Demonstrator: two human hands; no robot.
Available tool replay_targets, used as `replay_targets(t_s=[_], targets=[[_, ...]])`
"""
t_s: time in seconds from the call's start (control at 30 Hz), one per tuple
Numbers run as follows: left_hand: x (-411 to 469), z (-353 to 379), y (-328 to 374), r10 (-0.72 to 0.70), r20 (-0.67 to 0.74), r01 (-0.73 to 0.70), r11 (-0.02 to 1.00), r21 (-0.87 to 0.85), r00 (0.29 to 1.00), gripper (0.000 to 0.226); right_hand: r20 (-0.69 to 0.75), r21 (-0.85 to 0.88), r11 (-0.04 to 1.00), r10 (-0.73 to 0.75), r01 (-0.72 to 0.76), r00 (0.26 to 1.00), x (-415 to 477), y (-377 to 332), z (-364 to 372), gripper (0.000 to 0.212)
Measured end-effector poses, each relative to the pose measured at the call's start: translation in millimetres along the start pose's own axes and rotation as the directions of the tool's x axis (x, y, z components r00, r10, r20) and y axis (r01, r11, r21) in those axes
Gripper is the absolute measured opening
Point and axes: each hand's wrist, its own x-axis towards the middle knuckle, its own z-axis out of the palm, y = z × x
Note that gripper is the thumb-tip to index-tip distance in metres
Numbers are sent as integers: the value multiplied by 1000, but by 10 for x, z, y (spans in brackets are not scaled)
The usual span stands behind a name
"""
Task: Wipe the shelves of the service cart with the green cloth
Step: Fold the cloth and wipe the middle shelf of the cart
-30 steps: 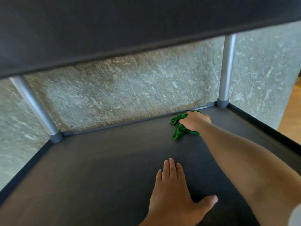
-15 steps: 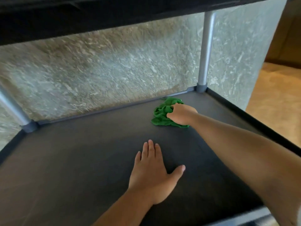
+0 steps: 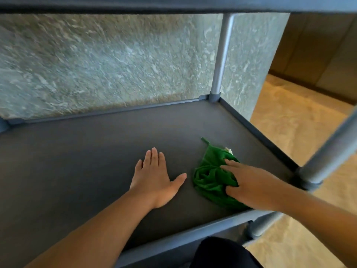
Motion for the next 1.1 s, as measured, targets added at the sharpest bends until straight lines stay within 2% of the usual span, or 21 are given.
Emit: replay_targets(t_s=[0.13,0.2,0.3,0.37,0.57,0.73,0.9,1.03,1.1], targets=[[89,-108,237,-80,-42,79,997,-25,996,101,-4,14,999,48,-48,999,-181,38,68,75],[137,-79,410,-35,-72,29,997,-76,997,95,-7,7,999,48,-48,999,-93,-4,68,75],[202,41,510,40,-29,-43,994,-102,999,94,-42,37,999,34,-33,999,155,-57,21,70],[228,88,488,34,-18,-36,994,-106,999,97,-30,60,998,18,-17,999,391,-81,-39,64],[235,56,502,21,-9,-22,998,-58,1000,103,-91,105,991,89,-80,992,1580,-236,-340,74],[269,41,486,13,35,-12,999,-36,999,112,-160,179,976,151,-122,976,2401,-354,-568,77],[286,16,484,8,77,-3,998,-57,997,119,-187,291,947,196,-137,963,2872,-342,-694,51],[325,-75,556,-28,160,39,997,-67,987,142,-224,329,929,248,-166,942,3083,-332,-770,67],[404,-67,570,-67,196,75,997,-35,978,142,-234,332,923,279,-193,931,3149,-342,-796,69]])
